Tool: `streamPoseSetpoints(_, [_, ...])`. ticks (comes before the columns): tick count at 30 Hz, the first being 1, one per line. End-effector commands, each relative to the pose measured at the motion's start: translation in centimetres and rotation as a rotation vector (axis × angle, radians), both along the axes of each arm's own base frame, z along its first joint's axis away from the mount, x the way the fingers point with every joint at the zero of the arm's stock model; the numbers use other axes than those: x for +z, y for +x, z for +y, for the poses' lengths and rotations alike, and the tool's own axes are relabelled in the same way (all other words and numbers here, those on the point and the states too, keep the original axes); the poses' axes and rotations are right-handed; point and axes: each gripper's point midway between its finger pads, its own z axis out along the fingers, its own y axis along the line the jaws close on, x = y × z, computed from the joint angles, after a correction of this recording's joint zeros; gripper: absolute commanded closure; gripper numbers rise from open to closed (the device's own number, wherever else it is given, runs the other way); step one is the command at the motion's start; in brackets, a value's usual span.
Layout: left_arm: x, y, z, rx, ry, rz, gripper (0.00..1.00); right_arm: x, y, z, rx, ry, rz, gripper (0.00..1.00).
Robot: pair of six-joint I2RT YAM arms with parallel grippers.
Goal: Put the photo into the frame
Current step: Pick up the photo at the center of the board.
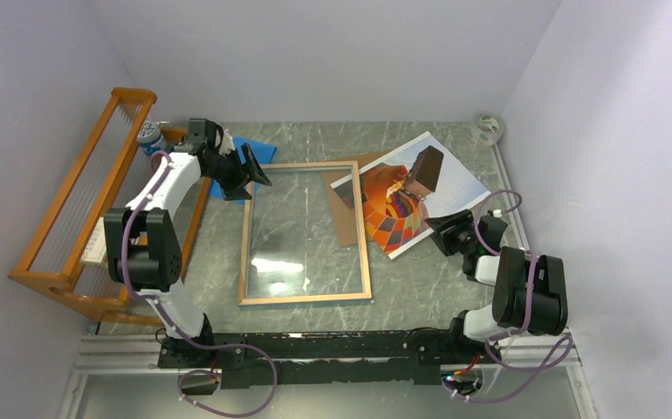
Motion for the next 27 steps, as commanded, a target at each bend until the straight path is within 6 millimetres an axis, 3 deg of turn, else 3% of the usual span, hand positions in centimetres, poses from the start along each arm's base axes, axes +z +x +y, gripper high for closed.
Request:
streamPoseSetpoints(1, [0.9,0.9,-1.2,-0.025,-0.065,-0.031,0.23,3.3,1.6,1.0,0.066,0.037,-0.167,0.46])
streamPoseSetpoints(14, [0.6,1.5,-2.4,-0.054,-0.084,-0.019,0.23,3.1,2.7,1.0,0.072,0.069,-0.171,0.62])
streamPoseSetpoints(27, [0.8,1.7,-4.0,-0.096,-0.1,-0.029,0.23,1.3,4.6,0.6,0.01,0.141,-0.158,0.82])
